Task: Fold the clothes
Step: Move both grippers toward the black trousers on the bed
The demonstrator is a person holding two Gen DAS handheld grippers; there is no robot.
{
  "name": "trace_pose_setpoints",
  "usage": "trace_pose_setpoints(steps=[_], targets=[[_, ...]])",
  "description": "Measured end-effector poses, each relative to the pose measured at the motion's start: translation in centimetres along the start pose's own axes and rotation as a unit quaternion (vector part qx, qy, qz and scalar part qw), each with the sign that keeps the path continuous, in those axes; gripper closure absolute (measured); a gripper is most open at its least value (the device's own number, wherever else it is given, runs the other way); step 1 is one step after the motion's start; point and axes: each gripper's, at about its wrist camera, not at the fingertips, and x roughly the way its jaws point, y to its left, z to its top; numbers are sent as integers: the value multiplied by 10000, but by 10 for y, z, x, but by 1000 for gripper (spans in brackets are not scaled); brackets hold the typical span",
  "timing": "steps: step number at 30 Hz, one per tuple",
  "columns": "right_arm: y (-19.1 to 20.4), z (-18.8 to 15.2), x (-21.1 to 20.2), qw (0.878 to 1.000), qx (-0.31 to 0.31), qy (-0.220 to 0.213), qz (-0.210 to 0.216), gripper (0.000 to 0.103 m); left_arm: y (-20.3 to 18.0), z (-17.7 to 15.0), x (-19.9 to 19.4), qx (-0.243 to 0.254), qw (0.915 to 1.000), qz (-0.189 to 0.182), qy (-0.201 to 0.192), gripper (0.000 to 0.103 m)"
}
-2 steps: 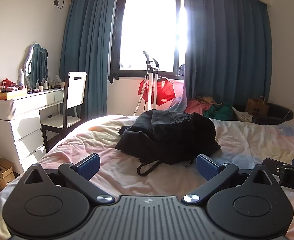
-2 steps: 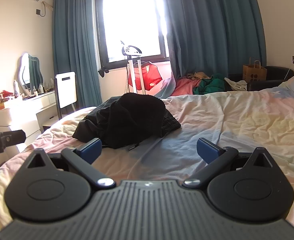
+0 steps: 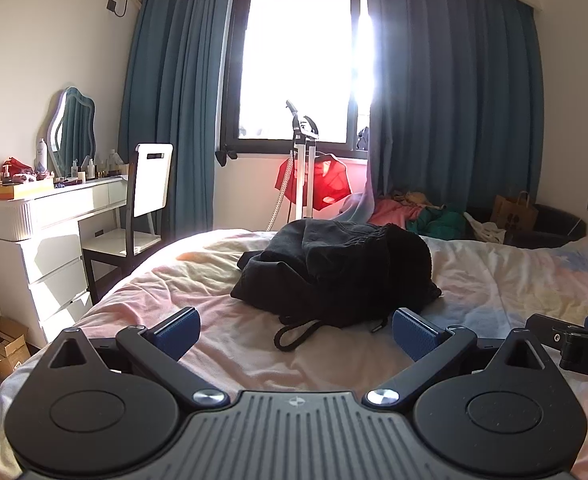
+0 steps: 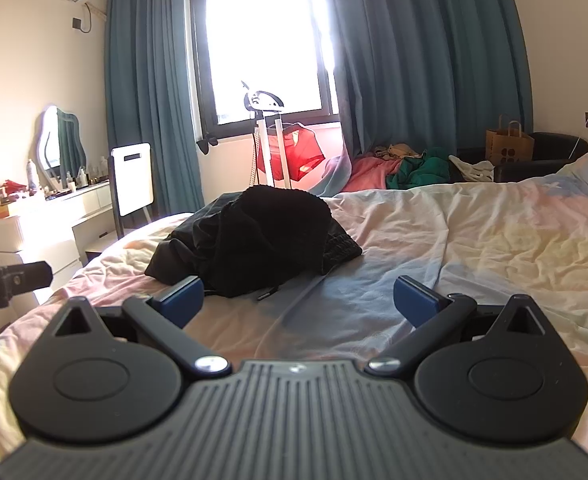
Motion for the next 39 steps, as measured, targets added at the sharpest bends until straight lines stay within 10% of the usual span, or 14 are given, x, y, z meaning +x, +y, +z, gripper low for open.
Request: trace_pose_setpoints(steps=[39], targets=[[-10, 8, -9, 9993, 157, -269, -221, 0, 2, -20, 13, 37, 9999, -33, 122, 0]])
